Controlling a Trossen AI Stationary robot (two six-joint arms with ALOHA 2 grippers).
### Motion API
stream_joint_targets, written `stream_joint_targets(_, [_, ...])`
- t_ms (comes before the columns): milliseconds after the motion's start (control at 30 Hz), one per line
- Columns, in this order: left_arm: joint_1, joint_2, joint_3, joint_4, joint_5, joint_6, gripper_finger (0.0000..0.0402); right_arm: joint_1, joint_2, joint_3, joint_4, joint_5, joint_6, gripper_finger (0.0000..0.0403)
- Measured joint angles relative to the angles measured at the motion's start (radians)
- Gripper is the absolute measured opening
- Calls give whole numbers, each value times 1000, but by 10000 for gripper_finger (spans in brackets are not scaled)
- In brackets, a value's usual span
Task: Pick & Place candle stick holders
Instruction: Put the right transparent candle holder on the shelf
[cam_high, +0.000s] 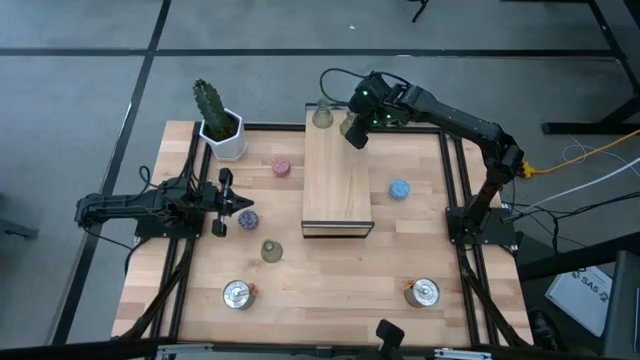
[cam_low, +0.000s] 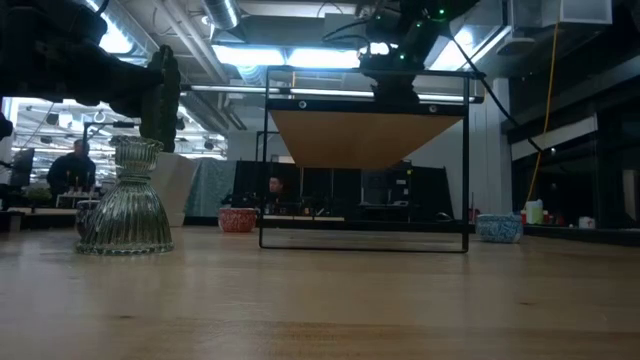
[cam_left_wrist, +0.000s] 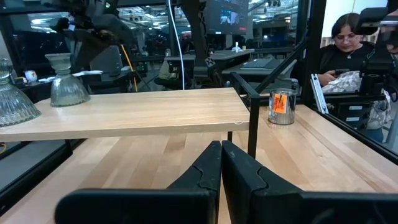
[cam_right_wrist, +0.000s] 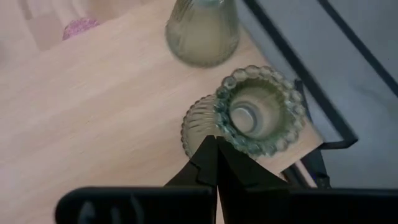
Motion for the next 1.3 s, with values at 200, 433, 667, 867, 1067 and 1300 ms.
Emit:
stream_joint_targets(200, [0, 0, 0, 0, 0, 0, 6, -7, 0, 0, 49, 7, -11, 0])
stream_joint_targets(433, [0, 0, 0, 0, 0, 0, 6, -16, 0, 0, 105, 51, -10, 0])
stream_joint_targets(667, [0, 0, 0, 0, 0, 0, 6, -16, 0, 0, 48, 4, -10, 0])
stream_joint_targets(867, [0, 0, 0, 0, 0, 0, 6, -15, 6, 0, 77, -41, -9, 0])
stream_joint_targets(1067, [0, 0, 0, 0, 0, 0, 6, -15, 35, 0, 83, -84, -9, 0])
stream_joint_targets(1300, [0, 0, 0, 0, 0, 0, 6, -15, 44, 0, 143, -84, -42, 0])
